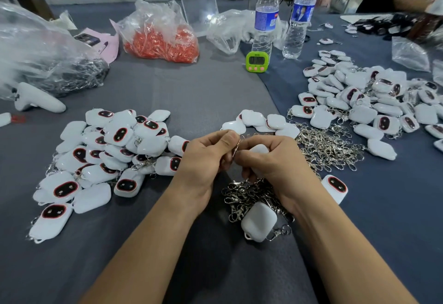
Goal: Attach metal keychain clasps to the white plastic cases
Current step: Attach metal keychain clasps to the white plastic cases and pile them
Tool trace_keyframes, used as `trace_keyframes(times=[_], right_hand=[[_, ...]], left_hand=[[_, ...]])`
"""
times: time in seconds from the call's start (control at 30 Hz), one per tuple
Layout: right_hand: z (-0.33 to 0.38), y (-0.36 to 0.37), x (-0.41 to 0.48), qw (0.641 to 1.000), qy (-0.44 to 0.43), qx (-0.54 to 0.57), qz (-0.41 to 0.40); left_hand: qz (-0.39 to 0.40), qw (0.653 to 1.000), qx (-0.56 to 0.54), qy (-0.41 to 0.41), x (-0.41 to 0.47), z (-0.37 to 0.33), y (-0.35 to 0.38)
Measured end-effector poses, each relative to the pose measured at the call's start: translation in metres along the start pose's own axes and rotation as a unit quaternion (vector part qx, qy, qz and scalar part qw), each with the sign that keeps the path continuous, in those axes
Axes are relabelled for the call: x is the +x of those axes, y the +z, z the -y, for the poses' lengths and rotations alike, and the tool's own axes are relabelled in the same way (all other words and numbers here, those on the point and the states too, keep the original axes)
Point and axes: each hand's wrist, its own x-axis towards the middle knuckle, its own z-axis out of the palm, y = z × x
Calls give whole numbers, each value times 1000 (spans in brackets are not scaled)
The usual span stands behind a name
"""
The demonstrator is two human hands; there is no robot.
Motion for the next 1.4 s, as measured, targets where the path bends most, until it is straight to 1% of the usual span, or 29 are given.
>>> trace_keyframes(times=[0.13,0.23,0.33,0.43,0.5,0.6,0.7,0.77,0.8,0.83,0.9,1.0,1.07,1.13,1.2,1.27,1.4], right_hand=[[0,-3,1,1000,5,12,-19],[-2,-1,3,999,-8,11,-50],[-2,-2,3,997,-34,-6,-75],[-1,-2,4,995,-43,-12,-92],[-2,-2,4,991,-52,-31,-120],[-3,-2,5,972,-92,-142,-165],[-3,-1,2,945,-136,-237,-179],[-3,0,0,940,-151,-253,-173],[-3,0,0,945,-148,-239,-166],[-3,0,1,953,-137,-216,-161],[-3,0,2,966,-115,-177,-150],[-1,-1,2,975,-103,-147,-129],[0,-1,1,978,-103,-140,-118],[0,-1,2,977,-102,-145,-123],[-2,-2,2,969,-110,-174,-140],[-4,-2,1,955,-125,-221,-154],[-5,0,-2,930,-150,-290,-166]], left_hand=[[7,1000,-9,17,1,1,-2],[11,1000,2,29,2,3,-2],[-16,997,40,57,1,6,-2],[-11,992,78,96,2,9,-3],[-14,986,113,120,2,10,-5],[-43,968,189,156,1,12,-9],[-66,936,270,215,-2,15,-11],[-86,912,315,248,-4,15,-10],[-92,910,318,251,-4,16,-9],[-91,917,303,244,-4,15,-9],[-84,942,247,211,-4,13,-8],[-83,970,159,163,-2,10,-6],[-82,981,112,134,-2,9,-5],[-80,984,111,116,-3,9,-4],[-89,972,182,123,-3,10,-5],[-107,945,269,151,-5,11,-7],[-134,873,400,246,-15,9,-3]])
